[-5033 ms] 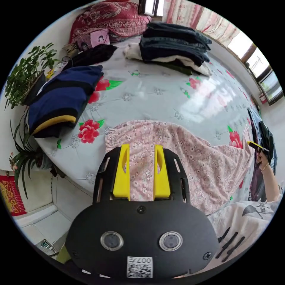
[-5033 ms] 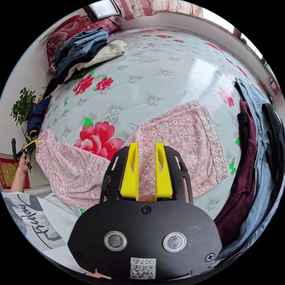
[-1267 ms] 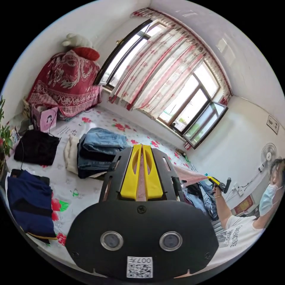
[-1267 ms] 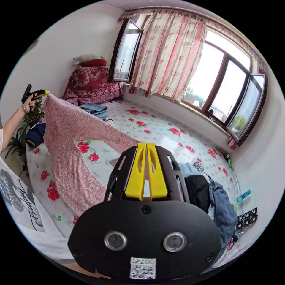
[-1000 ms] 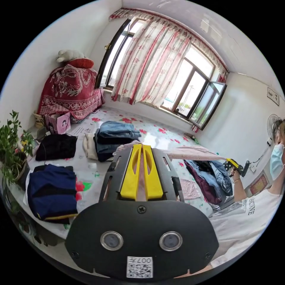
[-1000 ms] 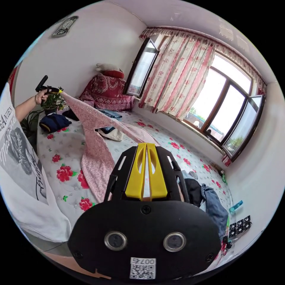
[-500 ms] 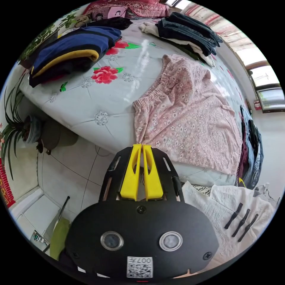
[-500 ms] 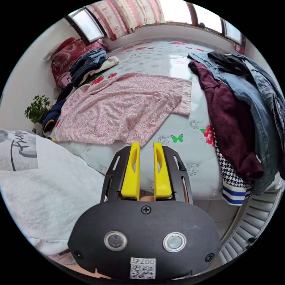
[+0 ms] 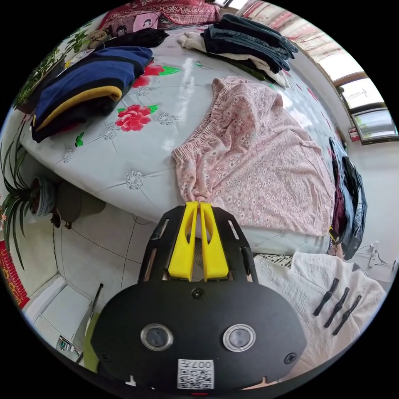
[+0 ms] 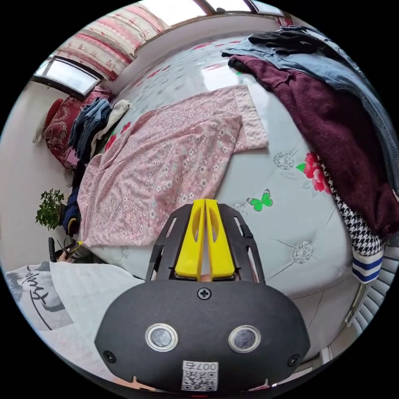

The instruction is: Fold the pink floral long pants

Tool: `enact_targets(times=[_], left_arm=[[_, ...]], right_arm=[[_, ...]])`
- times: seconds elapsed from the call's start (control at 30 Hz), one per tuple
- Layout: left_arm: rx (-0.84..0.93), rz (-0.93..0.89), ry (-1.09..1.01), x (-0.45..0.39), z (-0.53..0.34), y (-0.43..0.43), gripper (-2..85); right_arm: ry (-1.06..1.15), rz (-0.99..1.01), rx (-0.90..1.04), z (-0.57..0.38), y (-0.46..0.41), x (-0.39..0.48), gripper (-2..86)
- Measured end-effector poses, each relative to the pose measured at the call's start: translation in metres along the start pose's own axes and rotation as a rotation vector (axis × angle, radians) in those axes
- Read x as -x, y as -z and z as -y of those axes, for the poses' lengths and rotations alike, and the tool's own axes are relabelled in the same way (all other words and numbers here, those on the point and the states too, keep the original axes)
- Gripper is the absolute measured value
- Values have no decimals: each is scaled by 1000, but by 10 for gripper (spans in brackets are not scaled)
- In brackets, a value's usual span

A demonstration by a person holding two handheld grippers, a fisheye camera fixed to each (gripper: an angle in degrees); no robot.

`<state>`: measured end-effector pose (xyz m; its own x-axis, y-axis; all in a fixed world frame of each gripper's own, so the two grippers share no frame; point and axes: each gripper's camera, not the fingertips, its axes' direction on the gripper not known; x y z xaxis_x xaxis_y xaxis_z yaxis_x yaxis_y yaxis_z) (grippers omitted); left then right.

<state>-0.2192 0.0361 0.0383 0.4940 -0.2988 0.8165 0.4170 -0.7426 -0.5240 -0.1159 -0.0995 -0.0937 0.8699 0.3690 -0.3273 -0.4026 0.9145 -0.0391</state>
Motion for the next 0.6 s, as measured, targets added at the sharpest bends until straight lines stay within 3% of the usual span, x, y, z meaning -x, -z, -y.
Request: enact_targets(times=[0.07,0.23,0.43,0.6], left_arm=[[-18,-20,-16,-1,-1,3,-5],[-84,-42,58,20,2,16,39],[-219,-103,220,67,10,47,64],[-185,-162,215,71,37,46,77]], right_arm=[[16,-25,-176,0,62,-6,2],[118,-178,-338,-13,161,-2,8],[-21,74,-146,-11,65,-25,63],[-131,18,-16,-20,-29,-14,68]])
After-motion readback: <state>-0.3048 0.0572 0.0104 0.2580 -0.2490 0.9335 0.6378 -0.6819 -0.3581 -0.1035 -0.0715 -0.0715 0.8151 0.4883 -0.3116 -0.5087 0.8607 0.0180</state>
